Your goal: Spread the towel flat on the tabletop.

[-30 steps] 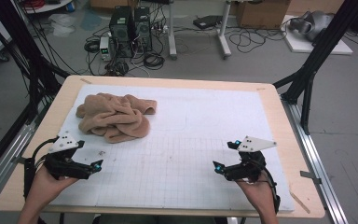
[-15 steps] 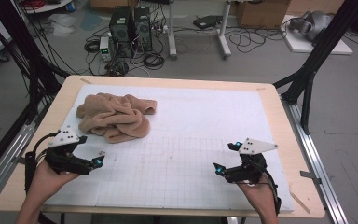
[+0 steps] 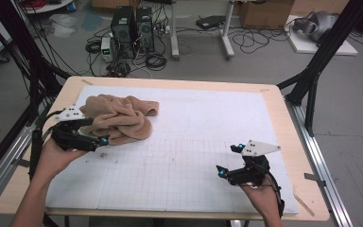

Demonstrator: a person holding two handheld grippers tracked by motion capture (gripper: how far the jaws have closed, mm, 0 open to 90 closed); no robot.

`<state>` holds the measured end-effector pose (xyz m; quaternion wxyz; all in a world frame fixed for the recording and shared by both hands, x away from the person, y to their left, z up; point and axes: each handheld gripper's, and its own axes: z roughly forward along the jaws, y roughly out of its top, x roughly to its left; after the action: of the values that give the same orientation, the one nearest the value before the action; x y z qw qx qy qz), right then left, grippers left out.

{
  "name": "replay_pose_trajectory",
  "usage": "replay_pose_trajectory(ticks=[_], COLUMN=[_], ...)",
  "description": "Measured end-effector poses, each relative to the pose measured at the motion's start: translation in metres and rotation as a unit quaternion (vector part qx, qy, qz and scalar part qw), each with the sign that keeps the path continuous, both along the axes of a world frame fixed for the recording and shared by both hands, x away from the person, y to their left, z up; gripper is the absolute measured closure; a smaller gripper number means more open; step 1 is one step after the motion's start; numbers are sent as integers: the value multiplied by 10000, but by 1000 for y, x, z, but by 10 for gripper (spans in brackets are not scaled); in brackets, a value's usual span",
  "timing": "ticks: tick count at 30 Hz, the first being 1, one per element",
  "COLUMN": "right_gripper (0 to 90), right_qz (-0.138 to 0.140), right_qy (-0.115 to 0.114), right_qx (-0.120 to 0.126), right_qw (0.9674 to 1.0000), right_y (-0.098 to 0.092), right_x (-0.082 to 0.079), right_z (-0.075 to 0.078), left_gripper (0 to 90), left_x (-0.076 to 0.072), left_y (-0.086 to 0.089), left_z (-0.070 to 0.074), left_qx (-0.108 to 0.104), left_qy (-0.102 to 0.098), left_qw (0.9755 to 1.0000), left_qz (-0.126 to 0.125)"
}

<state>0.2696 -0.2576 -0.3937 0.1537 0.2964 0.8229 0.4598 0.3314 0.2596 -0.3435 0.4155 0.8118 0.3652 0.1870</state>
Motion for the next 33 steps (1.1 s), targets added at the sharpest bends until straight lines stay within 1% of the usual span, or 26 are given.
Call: replay_pose_trajectory(ticks=[1, 3, 5, 6, 10, 12, 13, 15, 18, 19, 20, 21, 23, 24, 25, 27, 28, 29, 30, 31, 33], right_gripper=[98, 98, 98, 98, 98, 98, 98, 98, 98, 98, 98, 98, 98, 98, 98, 98, 98, 98, 98, 98, 98], right_qz=[0, 2, 7, 7, -17, -5, 16, 31, 52, 57, 57, 57, 61, 65, 65, 81, 81, 85, 79, 79, 89], right_qy=[-8, 15, 46, 46, 70, 84, 71, 92, 100, 113, 113, 114, 125, 131, 131, 131, 124, 123, 144, 144, 146], right_qx=[11, -1, -31, -31, -11, -5, -29, -36, -54, -47, -47, -48, -50, -54, -54, -63, -62, -60, -62, -62, -69], right_qw=[10000, 10000, 10000, 10000, 10000, 10000, 10000, 9999, 9999, 9999, 9999, 9999, 9999, 9999, 9999, 9999, 9999, 9999, 9998, 9998, 9998], right_y=[0, -1, -2, -2, -4, -4, -3, -2, -2, -2, -2, -2, -2, -1, -1, -2, -2, -2, -2, -2, -2], right_x=[0, 0, 0, 0, 1, 1, 1, 1, 2, 3, 3, 3, 3, 3, 3, 3, 3, 3, 3, 3, 4], right_z=[0, 0, -1, -1, -2, -2, -2, -3, -4, -5, -5, -5, -6, -6, -6, -6, -6, -6, -6, -6, -7], left_gripper=[108, 116, 135, 135, 199, 214, 240, 261, 277, 308, 308, 321, 356, 402, 402, 452, 487, 549, 578, 578, 624], left_x=[5, 14, 21, 25, 39, 46, 50, 55, 60, 62, 63, 65, 67, 68, 69, 70, 70, 70, 71, 71, 72], left_y=[-1, -3, -6, -8, -11, -11, -11, -12, -15, -15, -16, -16, -16, -16, -16, -14, -14, -13, -13, -12, -11], left_z=[-1, -4, -7, -9, -18, -24, -28, -34, -39, -41, -43, -45, -49, -50, -51, -52, -53, -54, -55, -55, -57], left_qx=[-8, 86, 116, 133, 145, 151, 158, 184, 161, 170, 170, 209, 217, 249, 263, 251, 268, 272, 263, 297, 270], left_qy=[30, 30, 42, 54, 127, 173, 245, 329, 341, 338, 342, 359, 397, 393, 383, 348, 331, 325, 318, 302, 314], left_qw=[10000, 9999, 9999, 9999, 9998, 9996, 9994, 9991, 9990, 9990, 9989, 9987, 9984, 9983, 9982, 9982, 9982, 9982, 9981, 9981, 9980], left_qz=[28, 46, 99, 82, 107, 168, 204, 201, 222, 239, 259, 279, 327, 340, 371, 411, 428, 433, 447, 446, 471])
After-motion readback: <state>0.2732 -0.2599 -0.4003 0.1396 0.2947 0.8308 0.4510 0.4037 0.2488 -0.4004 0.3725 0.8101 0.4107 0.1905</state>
